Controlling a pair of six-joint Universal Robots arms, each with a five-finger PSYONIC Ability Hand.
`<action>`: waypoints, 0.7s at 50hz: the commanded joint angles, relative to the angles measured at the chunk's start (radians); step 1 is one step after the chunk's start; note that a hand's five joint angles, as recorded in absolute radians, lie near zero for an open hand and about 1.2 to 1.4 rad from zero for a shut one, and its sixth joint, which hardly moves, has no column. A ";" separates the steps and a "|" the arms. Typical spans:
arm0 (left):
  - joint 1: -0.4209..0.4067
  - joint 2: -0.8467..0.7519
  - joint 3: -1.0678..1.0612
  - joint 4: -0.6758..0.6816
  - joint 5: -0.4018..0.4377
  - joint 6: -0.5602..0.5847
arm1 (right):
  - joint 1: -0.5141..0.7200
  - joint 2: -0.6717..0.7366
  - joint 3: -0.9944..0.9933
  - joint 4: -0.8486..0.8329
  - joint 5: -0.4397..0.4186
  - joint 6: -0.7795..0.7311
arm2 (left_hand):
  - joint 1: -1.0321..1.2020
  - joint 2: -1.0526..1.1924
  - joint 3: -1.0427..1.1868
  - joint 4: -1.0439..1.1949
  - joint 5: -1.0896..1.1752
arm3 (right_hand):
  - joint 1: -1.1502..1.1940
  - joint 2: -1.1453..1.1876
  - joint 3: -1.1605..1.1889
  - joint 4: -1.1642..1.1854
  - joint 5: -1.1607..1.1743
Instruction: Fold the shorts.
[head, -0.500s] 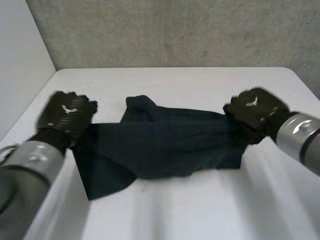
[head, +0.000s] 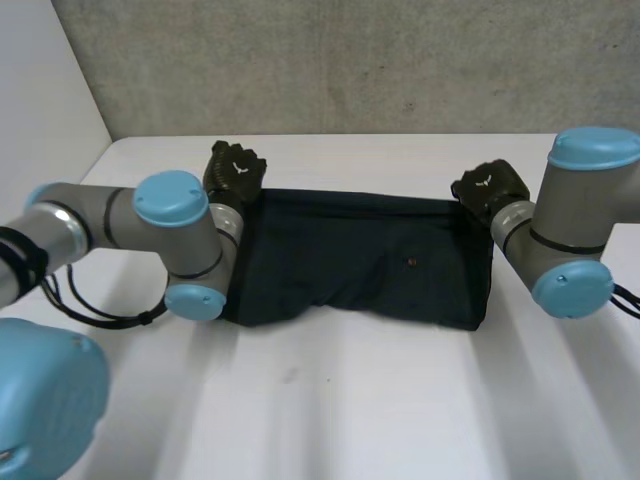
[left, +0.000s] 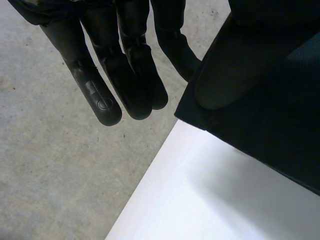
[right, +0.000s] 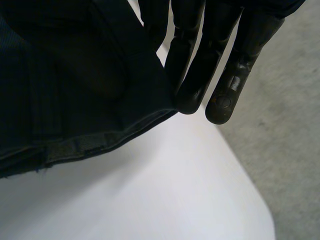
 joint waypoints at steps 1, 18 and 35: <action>-0.006 -0.111 0.126 0.076 0.003 0.001 | 0.000 0.113 -0.065 -0.138 -0.006 -0.013 | 0.260 0.197 0.204 0.193 0.243 | 0.435 0.218 0.214 0.203 0.242; -0.039 0.075 -0.148 0.315 -0.057 -0.037 | -0.013 -0.132 0.088 -0.247 -0.013 0.166 | -0.962 -1.024 -1.017 -1.029 -0.979 | -0.787 -1.004 -1.008 -1.018 -0.980; -0.027 0.408 -0.601 -0.097 0.035 -0.267 | -0.049 -0.330 0.525 0.028 -0.159 0.354 | -0.879 -0.942 -0.935 -0.946 -0.896 | -0.704 -0.920 -0.924 -0.935 -0.896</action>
